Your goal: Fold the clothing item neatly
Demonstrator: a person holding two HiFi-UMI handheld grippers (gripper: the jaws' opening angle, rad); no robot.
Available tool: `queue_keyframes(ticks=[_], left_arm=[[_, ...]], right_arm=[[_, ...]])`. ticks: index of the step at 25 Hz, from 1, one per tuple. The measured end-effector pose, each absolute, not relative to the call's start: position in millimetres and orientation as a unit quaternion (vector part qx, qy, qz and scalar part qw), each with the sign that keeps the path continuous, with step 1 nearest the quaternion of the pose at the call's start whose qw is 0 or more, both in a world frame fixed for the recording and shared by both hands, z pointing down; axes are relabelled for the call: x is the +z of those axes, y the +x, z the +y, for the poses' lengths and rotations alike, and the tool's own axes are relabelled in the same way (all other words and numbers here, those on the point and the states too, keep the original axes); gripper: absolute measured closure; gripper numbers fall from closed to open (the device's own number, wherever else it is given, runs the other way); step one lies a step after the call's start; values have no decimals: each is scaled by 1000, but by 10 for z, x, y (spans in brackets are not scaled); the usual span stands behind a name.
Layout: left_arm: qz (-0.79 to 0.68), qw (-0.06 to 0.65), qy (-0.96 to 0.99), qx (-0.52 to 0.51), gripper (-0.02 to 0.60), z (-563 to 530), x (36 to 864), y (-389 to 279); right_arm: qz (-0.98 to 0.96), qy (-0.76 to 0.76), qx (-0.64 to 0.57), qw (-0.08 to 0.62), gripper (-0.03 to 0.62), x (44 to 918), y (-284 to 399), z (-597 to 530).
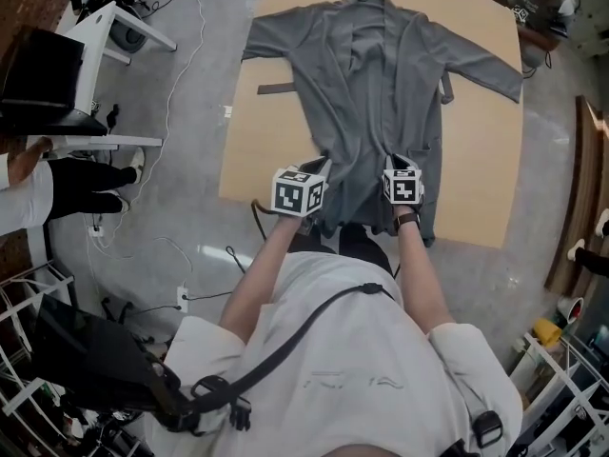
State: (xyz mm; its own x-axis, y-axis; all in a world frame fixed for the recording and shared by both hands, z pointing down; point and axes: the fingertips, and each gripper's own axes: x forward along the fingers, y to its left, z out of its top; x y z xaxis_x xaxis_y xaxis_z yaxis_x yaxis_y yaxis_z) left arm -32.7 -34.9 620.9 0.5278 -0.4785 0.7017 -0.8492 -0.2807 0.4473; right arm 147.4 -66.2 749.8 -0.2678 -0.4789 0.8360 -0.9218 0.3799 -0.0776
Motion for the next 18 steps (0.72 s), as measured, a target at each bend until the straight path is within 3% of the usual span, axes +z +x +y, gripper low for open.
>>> queue_keyframes(ticks=[18], left_arm=[[-438, 405, 780, 189, 580, -499, 5994, -391]], right_arm=[[-748, 498, 300, 321, 565, 7009, 1592, -719]])
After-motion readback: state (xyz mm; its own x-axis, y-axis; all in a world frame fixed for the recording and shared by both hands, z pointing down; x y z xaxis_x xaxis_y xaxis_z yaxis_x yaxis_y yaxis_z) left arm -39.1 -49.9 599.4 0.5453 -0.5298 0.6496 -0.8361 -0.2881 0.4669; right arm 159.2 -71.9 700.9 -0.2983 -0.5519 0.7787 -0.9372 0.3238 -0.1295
